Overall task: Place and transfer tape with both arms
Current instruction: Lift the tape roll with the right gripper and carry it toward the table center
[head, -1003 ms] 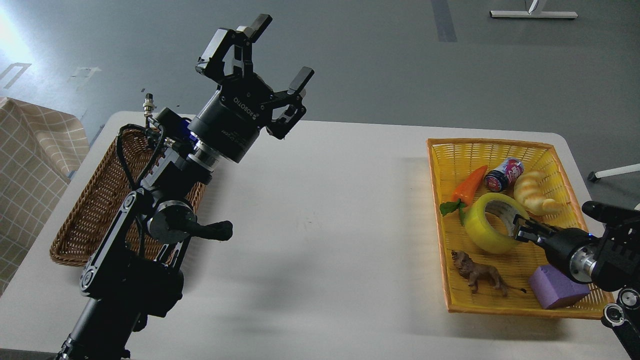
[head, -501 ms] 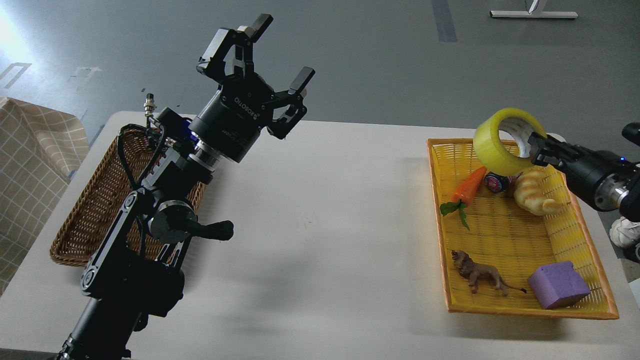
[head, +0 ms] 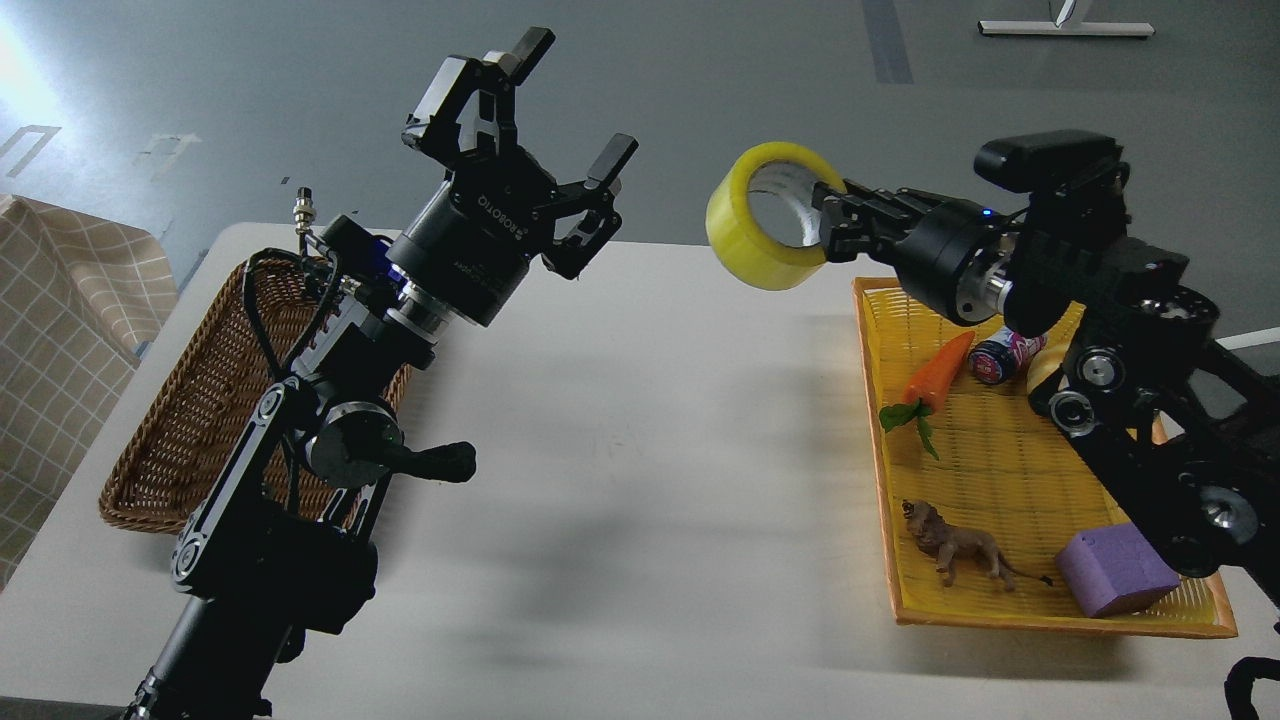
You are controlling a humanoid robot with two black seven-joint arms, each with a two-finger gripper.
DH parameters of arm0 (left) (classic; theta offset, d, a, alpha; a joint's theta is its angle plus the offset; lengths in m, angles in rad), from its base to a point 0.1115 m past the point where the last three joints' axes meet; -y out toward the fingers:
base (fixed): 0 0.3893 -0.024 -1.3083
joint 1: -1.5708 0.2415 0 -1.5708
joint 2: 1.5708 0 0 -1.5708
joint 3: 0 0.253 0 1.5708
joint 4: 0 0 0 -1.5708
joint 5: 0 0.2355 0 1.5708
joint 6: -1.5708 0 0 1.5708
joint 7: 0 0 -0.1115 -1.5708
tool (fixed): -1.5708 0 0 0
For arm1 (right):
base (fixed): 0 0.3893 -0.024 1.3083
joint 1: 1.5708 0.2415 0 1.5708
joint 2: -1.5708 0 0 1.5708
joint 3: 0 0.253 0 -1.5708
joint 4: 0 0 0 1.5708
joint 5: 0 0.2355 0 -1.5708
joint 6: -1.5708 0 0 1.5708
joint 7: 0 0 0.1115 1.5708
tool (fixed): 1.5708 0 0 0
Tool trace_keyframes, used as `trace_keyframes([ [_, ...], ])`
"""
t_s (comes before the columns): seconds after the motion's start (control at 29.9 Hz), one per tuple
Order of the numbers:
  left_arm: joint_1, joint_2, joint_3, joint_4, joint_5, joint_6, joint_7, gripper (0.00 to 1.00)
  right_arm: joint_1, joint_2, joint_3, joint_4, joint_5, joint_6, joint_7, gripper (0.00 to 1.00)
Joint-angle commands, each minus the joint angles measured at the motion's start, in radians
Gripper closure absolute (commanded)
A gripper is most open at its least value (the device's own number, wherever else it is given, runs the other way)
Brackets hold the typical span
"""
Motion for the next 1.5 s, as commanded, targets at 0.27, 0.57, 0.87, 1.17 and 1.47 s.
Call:
trace_keyframes([
  [0.27,-0.001,0.0,-0.001,-0.02,0.001,0.011,0.0,0.01,-0.016,0.21,-0.123,-0.117,-0.103,0.0,-0.011,0.93],
  [0.57,-0.001,0.0,-0.001,-0.032,0.001,0.012,0.0,0.01,-0.076,0.233,-0.179,-0.125,-0.135,0.0,-0.014,0.93],
  [0.87,-0.001,0.0,-0.001,-0.037,0.001,0.012,-0.002,0.01,-0.084,0.258,-0.222,-0.167,-0.135,0.0,-0.028,0.93],
  [1.17,-0.001,0.0,-0.003,-0.046,0.001,0.011,-0.002,0.01,-0.075,0.258,-0.253,-0.226,-0.135,0.0,-0.029,0.93],
  [1.47,-0.001,0.0,-0.005,-0.046,0.001,0.011,-0.003,0.01,-0.075,0.258,-0.262,-0.243,-0.135,0.0,-0.029,0.91],
])
